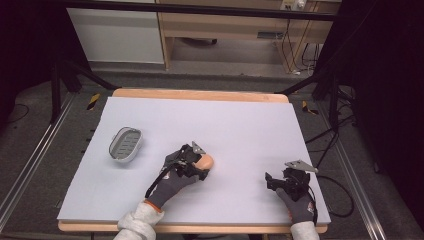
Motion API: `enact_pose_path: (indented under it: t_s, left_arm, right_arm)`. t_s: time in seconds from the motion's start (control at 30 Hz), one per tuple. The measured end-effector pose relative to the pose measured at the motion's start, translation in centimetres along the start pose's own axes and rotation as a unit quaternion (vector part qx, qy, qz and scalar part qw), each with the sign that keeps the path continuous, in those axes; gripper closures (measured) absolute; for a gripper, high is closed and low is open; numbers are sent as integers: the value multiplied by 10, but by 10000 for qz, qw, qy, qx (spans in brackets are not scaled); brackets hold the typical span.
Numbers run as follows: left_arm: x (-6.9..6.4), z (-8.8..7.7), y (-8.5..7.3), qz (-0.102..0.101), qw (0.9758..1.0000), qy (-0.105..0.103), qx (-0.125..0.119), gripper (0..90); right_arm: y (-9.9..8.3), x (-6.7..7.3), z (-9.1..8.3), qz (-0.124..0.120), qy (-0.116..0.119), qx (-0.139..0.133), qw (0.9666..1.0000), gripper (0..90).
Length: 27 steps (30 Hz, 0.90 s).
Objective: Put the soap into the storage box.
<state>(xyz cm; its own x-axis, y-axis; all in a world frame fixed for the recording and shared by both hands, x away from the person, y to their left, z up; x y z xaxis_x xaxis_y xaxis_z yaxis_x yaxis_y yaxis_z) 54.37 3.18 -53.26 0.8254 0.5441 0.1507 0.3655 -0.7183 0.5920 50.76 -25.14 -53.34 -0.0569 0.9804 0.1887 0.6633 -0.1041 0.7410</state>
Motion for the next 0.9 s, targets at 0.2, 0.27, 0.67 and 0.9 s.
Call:
enact_pose_path:
  t_s: [0.2, 0.27, 0.67, 0.9]
  left_arm:
    - [5, -18, -1, -96, 9998, 19, -175, 315]
    - [6, -25, -2, -151, 9996, 34, -243, 315]
    - [23, -62, -24, -281, 9986, 212, -402, 315]
    - [30, -75, -36, -399, 9976, 284, -487, 315]
  right_arm:
    - [0, 0, 0, -5, -1, 2, 10000, 63]
    - [0, 0, 0, 8, -5, 4, 10000, 63]
    - [0, -1, 0, -13, -33, -8, 10000, 63]
    - [0, -1, 0, -30, -28, -10, 10000, 62]
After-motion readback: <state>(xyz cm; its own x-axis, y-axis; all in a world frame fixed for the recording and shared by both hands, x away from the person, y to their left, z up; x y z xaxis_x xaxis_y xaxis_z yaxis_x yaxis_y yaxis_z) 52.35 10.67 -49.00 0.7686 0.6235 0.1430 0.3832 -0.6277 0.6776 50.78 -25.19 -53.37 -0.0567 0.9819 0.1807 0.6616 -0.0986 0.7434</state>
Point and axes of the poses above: each handheld gripper's, and its own axes: z roughly forward along the jaws, y roughly out of its top, x roughly to its left, the point moved 9 cm from there along z, roughly forward along the jaws, and after that the axes turned 13 degrees about z, right-handed, at the moved point
